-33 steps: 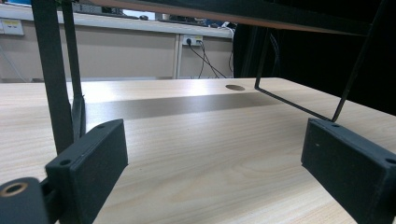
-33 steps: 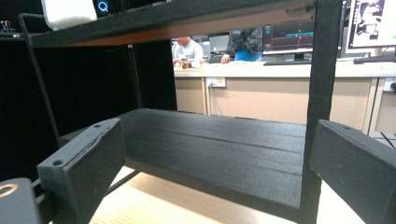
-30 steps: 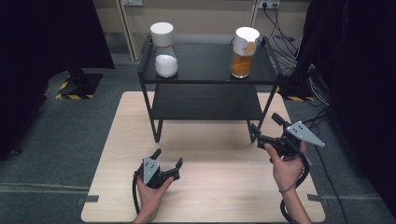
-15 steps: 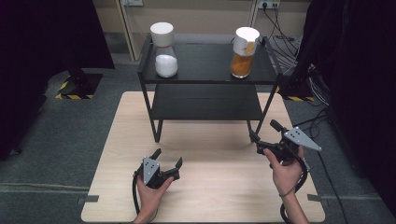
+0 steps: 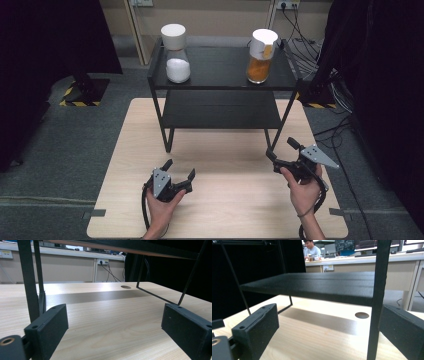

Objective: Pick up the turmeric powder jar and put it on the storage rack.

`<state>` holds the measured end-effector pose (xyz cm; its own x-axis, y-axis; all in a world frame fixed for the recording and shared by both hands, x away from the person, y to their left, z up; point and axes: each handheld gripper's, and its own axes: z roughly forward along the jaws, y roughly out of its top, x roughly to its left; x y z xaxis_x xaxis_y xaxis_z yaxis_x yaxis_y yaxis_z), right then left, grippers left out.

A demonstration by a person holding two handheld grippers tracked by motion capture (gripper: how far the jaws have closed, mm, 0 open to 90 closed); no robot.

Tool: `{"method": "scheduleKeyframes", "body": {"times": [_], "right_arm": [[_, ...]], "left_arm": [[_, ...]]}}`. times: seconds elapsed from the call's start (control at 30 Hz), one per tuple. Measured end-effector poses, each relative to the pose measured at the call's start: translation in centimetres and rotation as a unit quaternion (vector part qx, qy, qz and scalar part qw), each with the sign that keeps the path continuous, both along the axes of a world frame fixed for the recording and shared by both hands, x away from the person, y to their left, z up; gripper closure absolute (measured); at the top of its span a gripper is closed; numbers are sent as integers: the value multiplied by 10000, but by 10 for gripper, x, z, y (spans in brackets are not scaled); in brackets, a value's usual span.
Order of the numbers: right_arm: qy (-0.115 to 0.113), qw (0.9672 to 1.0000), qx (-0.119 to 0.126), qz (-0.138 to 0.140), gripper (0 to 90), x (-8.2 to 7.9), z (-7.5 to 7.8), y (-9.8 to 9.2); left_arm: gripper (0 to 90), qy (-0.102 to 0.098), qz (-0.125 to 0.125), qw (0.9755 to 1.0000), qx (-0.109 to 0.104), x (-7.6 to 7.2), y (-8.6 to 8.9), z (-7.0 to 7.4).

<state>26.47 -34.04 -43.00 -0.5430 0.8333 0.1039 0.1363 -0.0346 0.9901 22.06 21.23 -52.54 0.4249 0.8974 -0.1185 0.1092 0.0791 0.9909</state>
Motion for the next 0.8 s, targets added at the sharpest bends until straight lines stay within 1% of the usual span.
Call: {"method": "scheduleKeyframes", "body": {"times": [0.1, 0.3, 0.4, 0.53, 0.8], "right_arm": [[68, 9999, -79, 3, 33, -2, -6, 0], [220, 9996, -160, -15, 33, -4, -17, -1], [241, 9993, -296, -24, 33, -5, -19, -1], [298, 9987, -409, 8, 35, -7, -23, -1], [399, 9979, -508, 17, 37, -11, -36, -1]], "left_arm": [[63, -5, 2, 10000, 0, 0, 0, 0], [63, -3, 3, 10000, 10, 0, 0, 0], [63, -2, 3, 10000, 15, 0, 0, 0], [63, -9, 5, 10000, 17, 0, 0, 0], [63, -4, 7, 10000, 8, 0, 0, 0]]}}
